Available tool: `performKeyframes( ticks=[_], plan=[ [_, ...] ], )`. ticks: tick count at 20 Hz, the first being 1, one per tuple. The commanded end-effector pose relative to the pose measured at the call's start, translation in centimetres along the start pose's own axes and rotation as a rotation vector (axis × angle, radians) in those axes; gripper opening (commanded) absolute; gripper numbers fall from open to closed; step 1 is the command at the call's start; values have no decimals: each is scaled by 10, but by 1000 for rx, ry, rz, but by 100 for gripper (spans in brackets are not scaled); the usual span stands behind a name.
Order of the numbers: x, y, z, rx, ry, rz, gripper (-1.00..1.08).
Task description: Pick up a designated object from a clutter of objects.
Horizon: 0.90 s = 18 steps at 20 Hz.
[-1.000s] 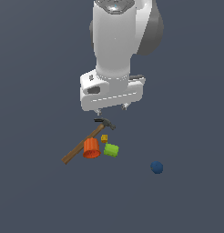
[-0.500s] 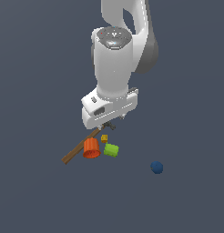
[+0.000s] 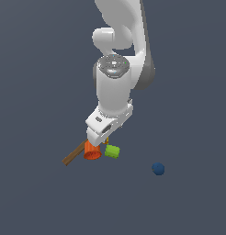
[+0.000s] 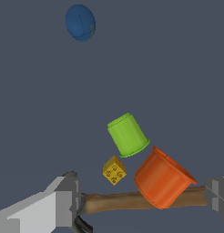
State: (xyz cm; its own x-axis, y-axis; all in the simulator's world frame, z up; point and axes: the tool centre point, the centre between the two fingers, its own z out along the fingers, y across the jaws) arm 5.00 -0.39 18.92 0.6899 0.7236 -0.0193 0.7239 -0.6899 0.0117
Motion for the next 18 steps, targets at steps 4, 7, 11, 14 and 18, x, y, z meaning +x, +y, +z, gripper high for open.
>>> performKeyframes(
  ticks=[4,7,11,14,18],
  plan=[
    [5,4,27,1,4,-149,100],
    [7,6,42,2,6,-229,100],
    [9,7,62,4,11,-331,100],
    [11,8,74,5,14,-394,100],
    [12,8,86,5,18,-460,100]
  ],
)
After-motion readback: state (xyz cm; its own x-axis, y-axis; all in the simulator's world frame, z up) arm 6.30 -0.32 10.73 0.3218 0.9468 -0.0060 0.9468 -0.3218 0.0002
